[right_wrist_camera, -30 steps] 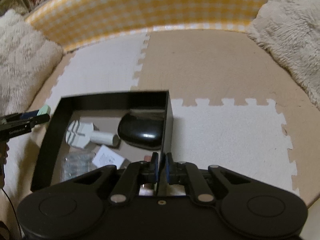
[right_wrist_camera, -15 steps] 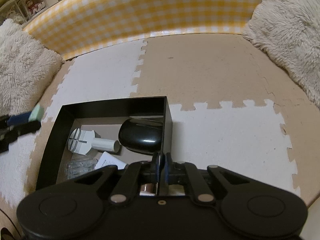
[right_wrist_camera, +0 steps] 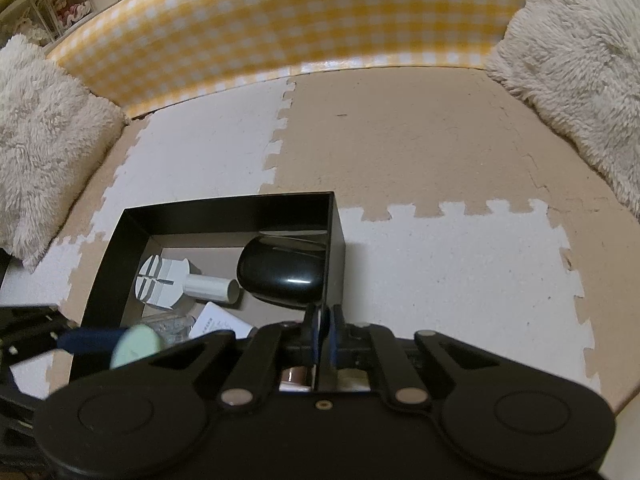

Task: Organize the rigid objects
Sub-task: 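Carry the green tape measure into the black box and open the left tool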

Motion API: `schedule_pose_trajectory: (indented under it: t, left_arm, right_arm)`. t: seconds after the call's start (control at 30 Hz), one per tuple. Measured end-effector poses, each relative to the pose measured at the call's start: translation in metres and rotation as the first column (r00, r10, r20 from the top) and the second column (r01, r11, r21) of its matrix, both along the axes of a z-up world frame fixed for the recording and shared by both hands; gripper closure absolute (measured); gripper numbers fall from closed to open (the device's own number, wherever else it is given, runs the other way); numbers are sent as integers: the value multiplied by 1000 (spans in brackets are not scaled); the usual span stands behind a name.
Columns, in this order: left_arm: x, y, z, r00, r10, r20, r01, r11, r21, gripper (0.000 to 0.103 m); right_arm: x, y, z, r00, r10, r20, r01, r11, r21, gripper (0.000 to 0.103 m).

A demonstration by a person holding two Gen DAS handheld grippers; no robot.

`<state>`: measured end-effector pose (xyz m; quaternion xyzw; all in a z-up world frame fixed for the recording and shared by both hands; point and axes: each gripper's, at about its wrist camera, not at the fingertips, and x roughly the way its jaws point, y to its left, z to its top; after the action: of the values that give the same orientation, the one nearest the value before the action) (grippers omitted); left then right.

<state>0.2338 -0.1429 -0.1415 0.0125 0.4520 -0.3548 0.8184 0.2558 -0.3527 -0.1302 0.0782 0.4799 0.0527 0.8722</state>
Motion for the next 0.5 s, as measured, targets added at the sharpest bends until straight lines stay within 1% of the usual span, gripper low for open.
schedule_pose_trajectory:
  t: [0.13,0.23,0.33,0.37,0.4,0.47,0.5]
  left_arm:
    - [1,-11,-11,998,11,-61,-13,999,-29,53]
    - [2,-15,-15,996,22,-84,-27,998,-58,53]
    - [2,-19,-16,995,33,-89,-38,997,-64,51]
    - [2,-19,-16,995,37,-90,-43,997,-65,45]
    - [2,-19,-15,995,41,-91,-47,997,-68,41]
    - [2,-18,-13,995,41,-92,-48,996,-71,29]
    - [3,-17,-11,995,40,-92,-47,996,-70,27]
  right_arm:
    - [0,1,0,1000,0,0,0,1000,1,97]
    - [0,0,0,1000,1,0,-1,1000,-1,97]
    - [0,0,0,1000,0,0,0,1000,1,97]
    - [0,1,0,1000,0,0,0,1000,0,97]
    - [0,1,0,1000,1,0,-1,1000,-1,97]
    - [0,0,0,1000,1,0,-1,1000,0,97]
    - [0,0,0,1000,0,0,0,1000,2,97]
